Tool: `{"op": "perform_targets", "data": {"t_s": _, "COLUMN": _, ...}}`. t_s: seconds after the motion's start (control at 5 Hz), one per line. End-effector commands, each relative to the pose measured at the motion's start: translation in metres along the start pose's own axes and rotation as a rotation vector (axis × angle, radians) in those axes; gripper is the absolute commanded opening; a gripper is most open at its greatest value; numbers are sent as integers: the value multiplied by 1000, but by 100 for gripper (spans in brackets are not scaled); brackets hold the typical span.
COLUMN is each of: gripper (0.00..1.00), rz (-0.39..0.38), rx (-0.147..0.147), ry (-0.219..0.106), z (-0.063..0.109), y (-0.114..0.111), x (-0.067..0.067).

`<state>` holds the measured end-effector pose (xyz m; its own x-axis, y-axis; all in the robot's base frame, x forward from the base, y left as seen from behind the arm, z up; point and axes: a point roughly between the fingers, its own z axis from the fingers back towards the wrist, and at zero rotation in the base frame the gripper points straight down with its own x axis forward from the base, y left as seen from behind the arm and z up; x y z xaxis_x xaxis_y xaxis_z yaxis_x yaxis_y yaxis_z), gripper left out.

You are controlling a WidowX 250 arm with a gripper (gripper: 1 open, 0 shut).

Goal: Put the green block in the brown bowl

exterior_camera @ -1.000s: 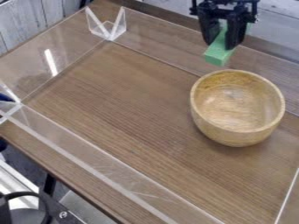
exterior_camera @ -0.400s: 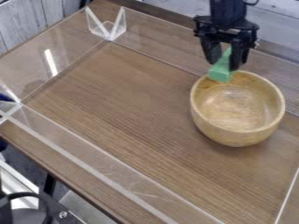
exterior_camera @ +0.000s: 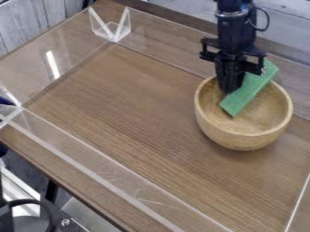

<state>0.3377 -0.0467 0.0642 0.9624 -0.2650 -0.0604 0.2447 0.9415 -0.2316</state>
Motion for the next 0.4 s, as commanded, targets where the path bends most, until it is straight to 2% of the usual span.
{"op": "perform_targets", "data": {"t_s": 0.0, "gripper": 0, "rz": -1, "rx": 22, "ry": -49, "z": 18, "y": -4, "x": 5}}
{"op": "perform_targets", "data": {"t_s": 0.2, "gripper": 0, "rz": 2, "rx": 32, "ry": -21, "z": 12, "y": 1, "x": 8}}
